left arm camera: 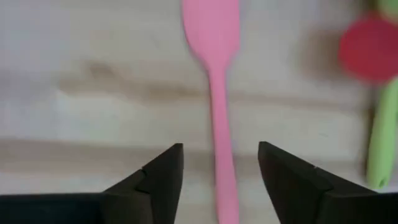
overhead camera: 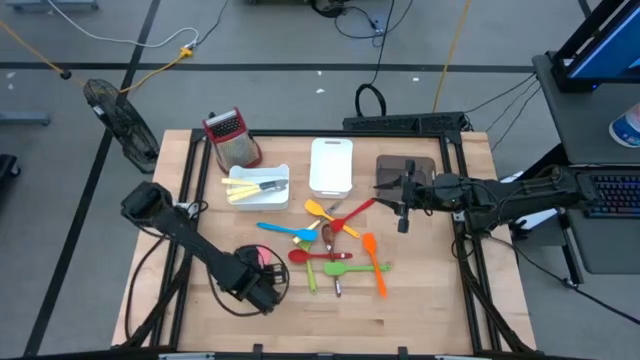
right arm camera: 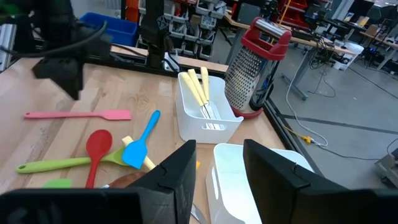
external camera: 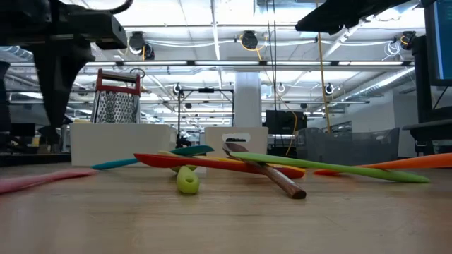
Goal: Pick & Place Kitchen Items
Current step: Put the pink spatula into the black bin
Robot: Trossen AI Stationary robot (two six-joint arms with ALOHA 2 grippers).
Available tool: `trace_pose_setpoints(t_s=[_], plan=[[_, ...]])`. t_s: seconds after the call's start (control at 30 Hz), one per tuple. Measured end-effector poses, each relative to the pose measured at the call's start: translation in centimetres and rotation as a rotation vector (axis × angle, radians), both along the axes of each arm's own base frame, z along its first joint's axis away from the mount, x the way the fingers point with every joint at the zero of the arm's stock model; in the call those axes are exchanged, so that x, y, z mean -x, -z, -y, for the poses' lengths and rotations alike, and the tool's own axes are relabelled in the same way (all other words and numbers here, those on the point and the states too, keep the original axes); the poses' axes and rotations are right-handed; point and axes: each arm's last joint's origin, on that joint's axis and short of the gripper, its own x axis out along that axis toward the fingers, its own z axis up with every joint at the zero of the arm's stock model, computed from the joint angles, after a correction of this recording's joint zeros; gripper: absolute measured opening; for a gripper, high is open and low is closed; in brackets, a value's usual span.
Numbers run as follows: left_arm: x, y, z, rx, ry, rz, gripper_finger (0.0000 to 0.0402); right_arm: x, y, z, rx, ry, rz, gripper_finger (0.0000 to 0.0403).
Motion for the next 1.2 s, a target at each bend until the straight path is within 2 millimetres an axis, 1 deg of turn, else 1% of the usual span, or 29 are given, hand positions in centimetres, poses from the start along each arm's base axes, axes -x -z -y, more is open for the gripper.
trace_pose_setpoints(t_s=[0.07, 0.17, 0.33, 0.5, 0.7, 0.83, 0.9, 1.0, 1.1, 1.2], plan=[[0.3, -0.5, -0.7, -0.044, -0.007, -0.01, 0.0228, 0.0, 0.0, 0.0, 0.007, -0.002, -0.001, 0.013], [0.2, -0.8, -1.8, -0.072, 0.018, -0.042, 0.0244, 0.0, 0.0, 0.0, 0.007, -0.002, -0.001, 0.013], [-0.8, -0.7, -3.4, -0.082, 0.087, -0.077, 0.0272, 0.0, 0.0, 0.0, 0.007, -0.002, -0.001, 0.013], [-1.5, -0.4, -5.0, -0.094, 0.077, -0.118, 0.0305, 0.0, 0.0, 0.0, 0.007, -0.002, -0.001, 0.013], [-1.8, 0.2, -6.0, -0.1, 0.049, -0.176, 0.0337, 0.0, 0.0, 0.0, 0.007, -0.002, -0.002, 0.013], [-2.1, 0.8, -6.2, -0.087, 0.038, -0.2, 0.0344, 0.0, 0.0, 0.0, 0.007, -0.002, -0.001, 0.013], [-2.0, 1.5, -6.1, -0.072, 0.037, -0.207, 0.0343, 0.0, 0.0, 0.0, 0.007, -0.002, -0.001, 0.013], [-1.7, 3.1, -6.1, -0.019, 0.009, -0.197, 0.0341, 0.0, 0.0, 0.0, 0.007, -0.001, -0.001, 0.013], [-1.3, 5.1, -6.3, 0.01, -0.007, -0.141, 0.034, 0.0, 0.0, 0.0, 0.007, -0.001, -0.001, 0.013], [-0.8, 6.5, -6.7, 0.045, -0.015, -0.088, 0.034, 0.0, 0.0, 0.0, 0.007, -0.002, -0.001, 0.013]])
